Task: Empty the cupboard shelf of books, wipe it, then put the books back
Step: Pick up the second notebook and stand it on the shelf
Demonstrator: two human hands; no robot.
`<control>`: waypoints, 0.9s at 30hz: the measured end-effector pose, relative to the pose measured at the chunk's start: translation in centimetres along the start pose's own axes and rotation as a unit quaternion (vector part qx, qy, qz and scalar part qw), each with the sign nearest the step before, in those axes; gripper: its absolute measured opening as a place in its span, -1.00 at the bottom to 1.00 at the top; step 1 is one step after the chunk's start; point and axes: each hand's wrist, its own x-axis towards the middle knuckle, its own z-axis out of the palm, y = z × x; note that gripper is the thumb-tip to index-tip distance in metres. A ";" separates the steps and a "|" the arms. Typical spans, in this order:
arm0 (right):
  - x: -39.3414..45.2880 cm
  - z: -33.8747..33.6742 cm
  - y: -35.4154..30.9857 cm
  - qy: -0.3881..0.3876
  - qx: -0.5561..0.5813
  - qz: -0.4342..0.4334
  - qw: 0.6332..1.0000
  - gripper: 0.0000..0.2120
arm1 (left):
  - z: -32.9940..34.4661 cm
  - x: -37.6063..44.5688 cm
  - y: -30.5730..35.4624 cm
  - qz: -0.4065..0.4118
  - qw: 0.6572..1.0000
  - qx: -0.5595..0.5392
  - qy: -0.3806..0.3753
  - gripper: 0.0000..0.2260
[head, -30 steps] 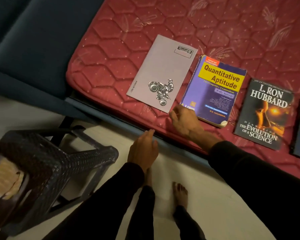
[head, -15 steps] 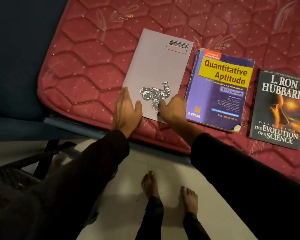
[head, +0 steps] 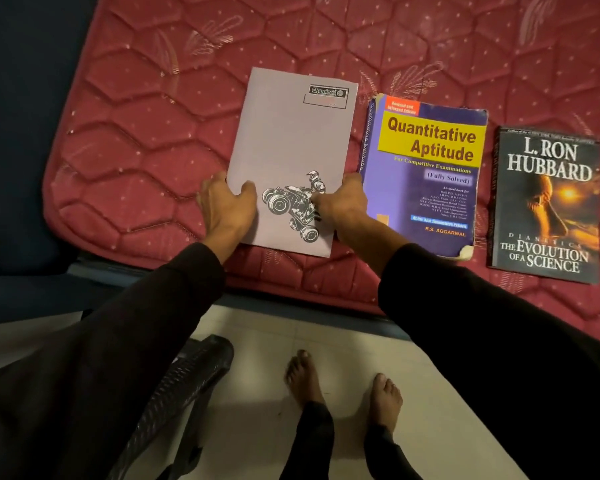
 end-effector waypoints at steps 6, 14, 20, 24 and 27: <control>-1.0 -0.5 1.2 -0.042 0.035 0.005 0.998 -0.63 | -1.3 -3.2 1.5 -0.102 0.989 -0.106 0.026 -0.83; -3.9 -4.4 2.7 -0.060 0.067 -0.025 0.996 -0.78 | -1.4 -6.5 3.3 -0.165 0.973 -0.159 0.027 -0.62; -7.7 -9.2 4.9 -0.084 0.122 -0.028 0.989 -0.70 | -1.1 -10.1 5.9 -0.143 0.976 -0.164 -0.007 -0.63; -10.9 -13.1 5.9 -0.125 0.172 -0.036 0.977 -0.70 | -0.8 -13.5 7.7 -0.103 0.984 -0.144 -0.026 -0.63; -12.7 -15.7 6.5 -0.137 0.188 -0.035 0.972 -0.69 | -0.8 -15.7 8.5 -0.086 0.986 -0.142 -0.021 -0.59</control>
